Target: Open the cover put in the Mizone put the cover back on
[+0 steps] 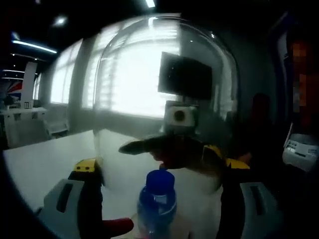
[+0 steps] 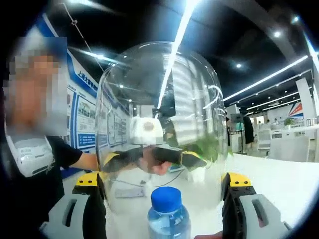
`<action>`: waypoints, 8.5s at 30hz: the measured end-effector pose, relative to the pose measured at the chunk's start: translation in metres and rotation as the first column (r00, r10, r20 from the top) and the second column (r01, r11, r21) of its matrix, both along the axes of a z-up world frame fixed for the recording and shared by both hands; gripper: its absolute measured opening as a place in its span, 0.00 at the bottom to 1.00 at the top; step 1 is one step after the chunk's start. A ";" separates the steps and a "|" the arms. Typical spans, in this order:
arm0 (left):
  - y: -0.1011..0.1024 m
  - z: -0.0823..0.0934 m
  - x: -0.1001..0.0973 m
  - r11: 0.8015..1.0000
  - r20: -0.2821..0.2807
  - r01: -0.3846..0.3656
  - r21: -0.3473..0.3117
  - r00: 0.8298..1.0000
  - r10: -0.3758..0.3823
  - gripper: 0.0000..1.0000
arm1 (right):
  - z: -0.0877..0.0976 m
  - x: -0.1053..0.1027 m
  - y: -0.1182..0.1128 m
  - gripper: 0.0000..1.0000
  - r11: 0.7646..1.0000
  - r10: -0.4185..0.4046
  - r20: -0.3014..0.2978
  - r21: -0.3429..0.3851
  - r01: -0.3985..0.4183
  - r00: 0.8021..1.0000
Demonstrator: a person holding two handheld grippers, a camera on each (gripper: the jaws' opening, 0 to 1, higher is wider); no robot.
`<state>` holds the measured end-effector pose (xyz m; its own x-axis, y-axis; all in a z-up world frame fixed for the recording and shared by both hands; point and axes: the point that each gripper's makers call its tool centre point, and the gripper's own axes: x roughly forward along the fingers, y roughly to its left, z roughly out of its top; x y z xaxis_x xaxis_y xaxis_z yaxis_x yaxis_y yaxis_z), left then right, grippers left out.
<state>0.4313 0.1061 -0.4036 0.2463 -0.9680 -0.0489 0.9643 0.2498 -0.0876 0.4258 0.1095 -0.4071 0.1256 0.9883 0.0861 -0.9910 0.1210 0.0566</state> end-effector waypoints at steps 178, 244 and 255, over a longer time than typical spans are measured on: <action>0.079 -0.140 -0.104 0.804 -0.058 -0.588 -0.090 0.809 0.585 0.16 | -0.146 -0.102 -0.102 0.10 0.765 -0.641 0.009 -0.073 0.640 0.767; 0.084 -0.173 -0.158 0.808 0.028 -0.583 -0.090 0.809 0.587 0.20 | -0.177 -0.157 -0.120 0.16 0.774 -0.630 0.031 -0.052 0.631 0.776; 0.083 -0.173 -0.159 0.814 0.021 -0.573 -0.091 0.817 0.577 0.22 | -0.178 -0.157 -0.119 0.16 0.774 -0.630 0.033 -0.057 0.631 0.776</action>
<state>0.2728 0.1886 -0.5768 0.7593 -0.6493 0.0443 0.6503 0.7544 -0.0895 0.2690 -0.0099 -0.5849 0.7220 0.6911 0.0334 -0.6918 0.7219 0.0168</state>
